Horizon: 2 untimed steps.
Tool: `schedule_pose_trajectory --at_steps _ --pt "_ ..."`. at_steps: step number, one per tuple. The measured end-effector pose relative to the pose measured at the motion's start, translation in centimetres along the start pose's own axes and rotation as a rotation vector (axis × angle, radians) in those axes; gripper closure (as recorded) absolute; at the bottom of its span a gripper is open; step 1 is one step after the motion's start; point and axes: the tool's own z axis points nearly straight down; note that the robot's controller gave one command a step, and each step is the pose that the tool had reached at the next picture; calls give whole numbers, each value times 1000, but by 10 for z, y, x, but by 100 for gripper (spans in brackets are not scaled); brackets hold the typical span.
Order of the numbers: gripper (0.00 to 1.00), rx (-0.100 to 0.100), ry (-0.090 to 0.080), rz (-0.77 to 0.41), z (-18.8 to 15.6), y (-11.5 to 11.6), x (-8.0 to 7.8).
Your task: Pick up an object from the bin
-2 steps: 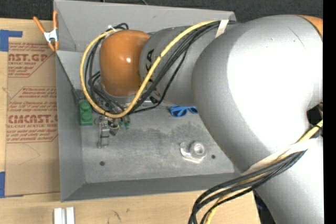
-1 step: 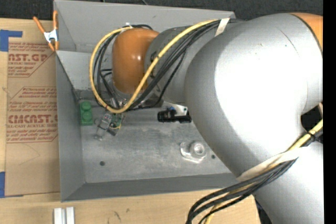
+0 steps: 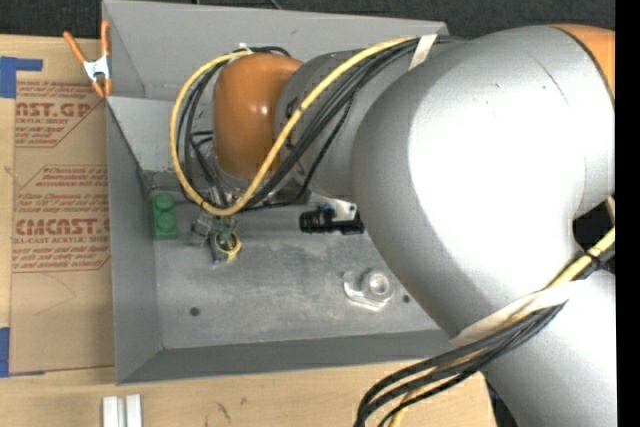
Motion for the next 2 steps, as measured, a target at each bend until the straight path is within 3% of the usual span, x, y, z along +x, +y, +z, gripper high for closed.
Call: schedule_pose_trajectory --at_steps 2 --pt "100 4 -1 58 9 -158 -20"
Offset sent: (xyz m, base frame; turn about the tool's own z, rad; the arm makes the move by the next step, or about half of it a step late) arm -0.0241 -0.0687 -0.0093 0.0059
